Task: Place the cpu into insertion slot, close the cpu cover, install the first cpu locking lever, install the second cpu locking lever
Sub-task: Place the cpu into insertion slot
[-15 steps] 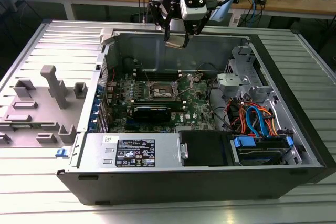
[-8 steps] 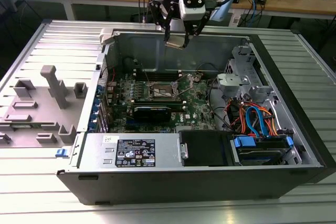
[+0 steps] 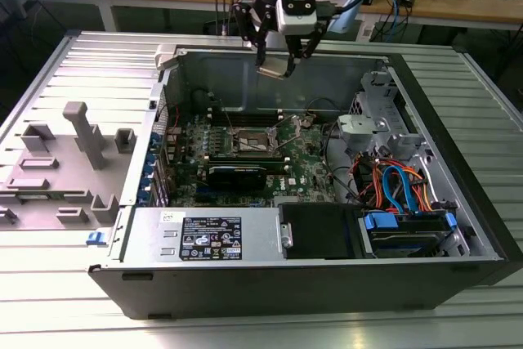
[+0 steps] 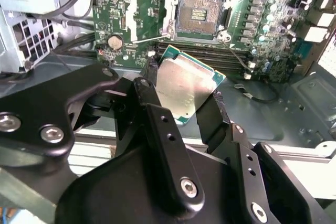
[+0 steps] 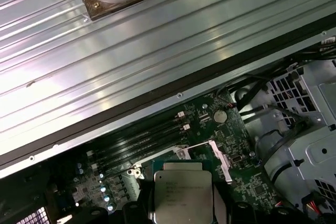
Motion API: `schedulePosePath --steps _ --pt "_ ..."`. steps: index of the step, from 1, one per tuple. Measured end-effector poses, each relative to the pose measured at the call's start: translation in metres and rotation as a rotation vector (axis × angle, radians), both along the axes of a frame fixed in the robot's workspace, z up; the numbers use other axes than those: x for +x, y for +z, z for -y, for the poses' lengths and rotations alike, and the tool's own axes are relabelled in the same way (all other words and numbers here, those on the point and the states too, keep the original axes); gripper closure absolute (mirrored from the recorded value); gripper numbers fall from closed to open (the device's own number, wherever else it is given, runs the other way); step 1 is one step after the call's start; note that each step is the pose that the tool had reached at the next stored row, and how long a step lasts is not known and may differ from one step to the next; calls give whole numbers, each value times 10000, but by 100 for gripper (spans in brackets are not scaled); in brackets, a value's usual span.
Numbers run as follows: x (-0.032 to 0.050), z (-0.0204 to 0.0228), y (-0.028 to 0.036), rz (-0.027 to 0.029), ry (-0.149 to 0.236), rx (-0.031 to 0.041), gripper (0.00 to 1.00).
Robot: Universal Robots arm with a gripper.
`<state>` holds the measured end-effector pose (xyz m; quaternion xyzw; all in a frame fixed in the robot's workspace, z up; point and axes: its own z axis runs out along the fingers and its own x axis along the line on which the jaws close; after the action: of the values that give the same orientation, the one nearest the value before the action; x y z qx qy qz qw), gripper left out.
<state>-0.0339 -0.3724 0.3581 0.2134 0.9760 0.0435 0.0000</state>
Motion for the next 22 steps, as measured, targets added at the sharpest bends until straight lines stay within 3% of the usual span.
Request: schedulePosePath --steps 5,14,22 --pt "0 0 -12 0 -550 1 46" --pt "0 0 -39 1 -2008 1 46" --pt "0 0 -57 1 -3014 -2 46"
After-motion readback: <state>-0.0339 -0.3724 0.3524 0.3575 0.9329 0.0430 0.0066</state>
